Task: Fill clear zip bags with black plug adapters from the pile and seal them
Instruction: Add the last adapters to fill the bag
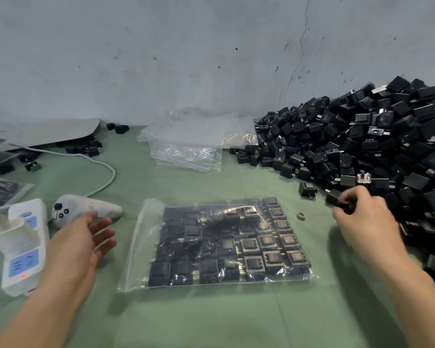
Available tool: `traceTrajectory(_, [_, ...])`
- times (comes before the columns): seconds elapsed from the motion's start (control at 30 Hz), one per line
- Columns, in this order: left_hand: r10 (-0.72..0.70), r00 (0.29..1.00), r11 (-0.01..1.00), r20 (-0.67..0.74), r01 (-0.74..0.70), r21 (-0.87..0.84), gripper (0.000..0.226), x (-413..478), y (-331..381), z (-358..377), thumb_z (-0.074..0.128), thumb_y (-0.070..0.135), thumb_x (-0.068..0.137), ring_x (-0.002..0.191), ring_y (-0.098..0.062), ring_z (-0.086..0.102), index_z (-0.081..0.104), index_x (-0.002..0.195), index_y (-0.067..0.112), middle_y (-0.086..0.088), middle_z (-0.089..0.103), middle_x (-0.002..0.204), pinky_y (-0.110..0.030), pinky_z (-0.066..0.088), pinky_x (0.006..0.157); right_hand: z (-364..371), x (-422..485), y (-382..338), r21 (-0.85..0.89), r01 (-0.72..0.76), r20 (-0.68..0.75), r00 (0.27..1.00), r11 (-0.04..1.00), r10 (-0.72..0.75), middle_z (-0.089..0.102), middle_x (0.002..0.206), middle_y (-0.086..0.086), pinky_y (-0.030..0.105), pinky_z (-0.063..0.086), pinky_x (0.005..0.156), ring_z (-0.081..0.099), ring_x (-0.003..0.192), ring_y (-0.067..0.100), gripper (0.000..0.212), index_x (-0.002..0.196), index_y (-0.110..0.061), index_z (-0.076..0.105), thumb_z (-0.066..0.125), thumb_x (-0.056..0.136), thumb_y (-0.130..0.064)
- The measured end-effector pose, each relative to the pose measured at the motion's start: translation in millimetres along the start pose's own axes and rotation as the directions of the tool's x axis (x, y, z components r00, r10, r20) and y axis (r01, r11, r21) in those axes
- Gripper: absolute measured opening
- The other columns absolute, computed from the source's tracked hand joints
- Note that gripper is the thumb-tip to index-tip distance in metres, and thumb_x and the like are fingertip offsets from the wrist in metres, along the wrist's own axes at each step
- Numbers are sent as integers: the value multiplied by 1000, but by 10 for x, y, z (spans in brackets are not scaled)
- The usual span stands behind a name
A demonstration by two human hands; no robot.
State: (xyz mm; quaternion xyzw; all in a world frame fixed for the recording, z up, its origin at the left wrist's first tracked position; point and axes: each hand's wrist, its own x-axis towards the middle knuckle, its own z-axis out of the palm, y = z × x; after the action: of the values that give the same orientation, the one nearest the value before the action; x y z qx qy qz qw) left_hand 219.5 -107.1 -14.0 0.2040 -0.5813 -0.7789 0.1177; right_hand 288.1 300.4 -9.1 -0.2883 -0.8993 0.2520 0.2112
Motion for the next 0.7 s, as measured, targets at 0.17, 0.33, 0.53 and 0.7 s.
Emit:
traceTrajectory(0.17, [322, 895, 921, 308, -371, 115, 19, -477, 230, 310, 47, 18, 102, 64, -14, 65, 66, 97, 22, -5, 69, 81, -24, 51, 50, -65, -453, -892, 783, 23, 246, 907, 622, -343, 67, 75, -3, 20, 41, 45, 56, 54, 11, 19, 88, -35, 62, 76, 86, -22])
traceTrajectory(0.33, [187, 690, 937, 699, -340, 84, 38, -994, 299, 559, 67, 53, 82, 69, -19, 67, 65, 108, 26, 0, 68, 84, -26, 54, 57, 163, -908, -1378, 813, 283, 165, 726, 509, -668, 70, 101, -4, 31, 54, 73, 67, 81, 13, 22, 91, -39, 57, 70, 88, -21])
traceTrajectory(0.53, [48, 774, 994, 631, -97, 44, 59, -959, 281, 489, 70, 49, 62, 63, -13, 64, 60, 107, 12, -3, 69, 76, -25, 55, 56, 307, -1116, -1555, 725, 519, 7, 651, 452, -759, 62, 115, -19, 24, 47, 92, 61, 111, 9, 37, 92, -39, 52, 72, 86, -9])
traceTrajectory(0.7, [37, 866, 989, 499, -102, 104, 17, -629, 261, 107, 63, 19, 90, 67, -17, 69, 66, 107, 17, -10, 73, 83, -25, 57, 58, 332, -1100, -1596, 820, 404, 7, 702, 406, -713, 63, 112, -15, 12, 44, 81, 63, 97, 1, 32, 88, -38, 53, 72, 89, -12])
